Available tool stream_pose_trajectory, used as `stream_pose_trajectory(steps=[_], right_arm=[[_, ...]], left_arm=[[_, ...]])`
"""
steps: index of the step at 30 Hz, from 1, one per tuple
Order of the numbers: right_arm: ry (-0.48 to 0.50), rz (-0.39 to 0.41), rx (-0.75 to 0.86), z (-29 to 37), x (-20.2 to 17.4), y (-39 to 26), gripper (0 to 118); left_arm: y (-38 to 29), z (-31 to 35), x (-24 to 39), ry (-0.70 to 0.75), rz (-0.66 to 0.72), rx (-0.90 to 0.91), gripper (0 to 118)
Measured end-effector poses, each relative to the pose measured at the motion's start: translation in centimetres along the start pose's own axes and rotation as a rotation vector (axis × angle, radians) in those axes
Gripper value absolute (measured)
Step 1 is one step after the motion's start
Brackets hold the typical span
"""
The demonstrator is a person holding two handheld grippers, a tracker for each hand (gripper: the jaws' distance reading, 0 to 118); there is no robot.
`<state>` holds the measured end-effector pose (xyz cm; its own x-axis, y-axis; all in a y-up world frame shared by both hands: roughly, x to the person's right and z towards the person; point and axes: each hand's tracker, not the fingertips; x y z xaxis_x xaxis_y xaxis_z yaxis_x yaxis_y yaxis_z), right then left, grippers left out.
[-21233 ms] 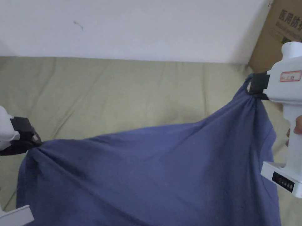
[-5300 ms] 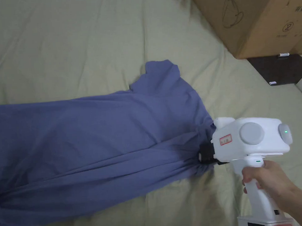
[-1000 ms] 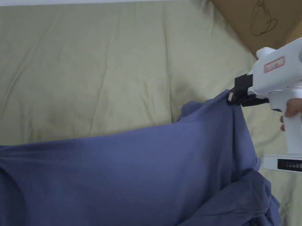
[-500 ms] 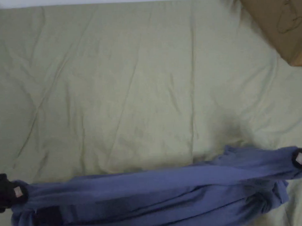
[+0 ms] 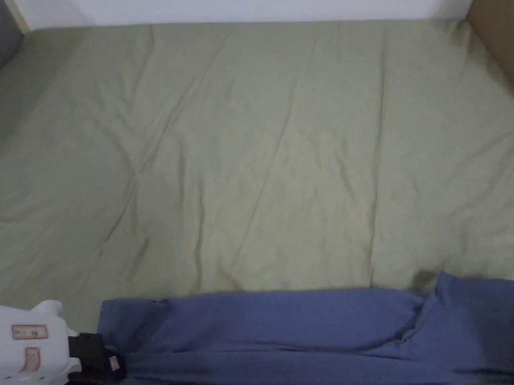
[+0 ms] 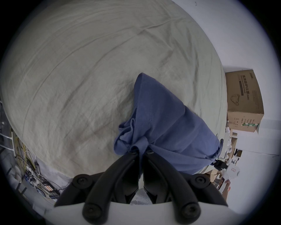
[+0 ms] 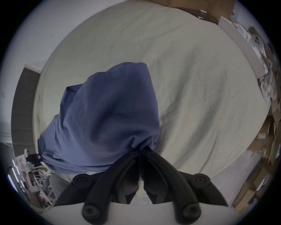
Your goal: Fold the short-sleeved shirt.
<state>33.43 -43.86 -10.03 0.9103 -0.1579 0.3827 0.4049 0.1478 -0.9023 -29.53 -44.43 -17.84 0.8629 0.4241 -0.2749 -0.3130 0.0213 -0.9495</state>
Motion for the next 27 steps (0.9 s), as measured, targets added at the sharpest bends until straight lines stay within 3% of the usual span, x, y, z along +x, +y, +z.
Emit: stream_pose_trajectory(steps=[2,3,4,5,6,7,8,13,17,18,19,20,21,22,24,27], right_arm=[[-0.008,0.021,0.011,0.6,-0.5,-0.1,2],[-0.006,0.026,0.021,1.1,-0.6,-0.2,9],[-0.004,0.027,0.03,1.9,-0.6,-0.3,28],[-0.008,0.028,0.047,2.9,-0.6,-0.5,59],[-0.011,0.032,0.058,3.9,-0.6,-0.7,99],[-0.01,0.036,0.063,4.8,-0.6,-0.9,115],[-0.006,0.043,0.071,5.9,-0.4,-1.2,118],[0.065,0.046,0.006,10.0,0.1,-2.5,118],[-0.004,0.064,-0.08,10.0,-0.3,-4.8,117],[-0.045,0.071,-0.058,10.0,-0.4,-5.4,115],[-0.082,0.072,-0.043,10.0,-0.6,-6.0,110],[-0.072,0.054,-0.033,9.9,-0.6,-6.5,95],[-0.062,0.008,-0.008,9.9,-0.5,-7.0,47],[-0.046,-0.055,-0.002,9.7,-0.2,-7.3,4],[0.012,-0.118,0.02,10.0,0.1,-8.0,2],[0.004,-0.125,0.032,10.8,-0.1,-8.7,2]], left_arm=[[-0.2,0.3,0.4,-0.004,-0.061,0.019,7],[-0.2,0.5,0.3,-0.006,-0.076,0.034,29],[-0.5,1.1,0.3,-0.013,-0.083,0.057,65],[-0.7,1.8,0.2,-0.034,-0.078,0.085,107],[-1.0,2.5,-0.1,-0.053,-0.06,0.1,115],[-1.2,3.9,-0.5,-0.085,-0.054,0.125,109],[-1.0,5.8,-1.2,-0.153,-0.055,0.204,110],[-1.9,8.8,-5.3,-0.194,0.043,0.3,116],[-3.7,8.1,-7.2,-0.228,0.085,0.277,116],[-4.2,7.7,-7.6,-0.252,0.102,0.253,108],[-4.5,7.1,-7.8,-0.284,0.143,0.241,84],[-4.8,6.3,-8.1,-0.316,0.188,0.213,35],[-5.2,5.4,-8.4,-0.327,0.223,0.187,0],[-5.3,4.9,-8.8,-0.355,0.251,0.208,0],[-5.8,3.7,-9.1,-0.407,0.24,0.173,0],[-5.8,1.9,-9.7,-0.523,0.278,0.147,0]])
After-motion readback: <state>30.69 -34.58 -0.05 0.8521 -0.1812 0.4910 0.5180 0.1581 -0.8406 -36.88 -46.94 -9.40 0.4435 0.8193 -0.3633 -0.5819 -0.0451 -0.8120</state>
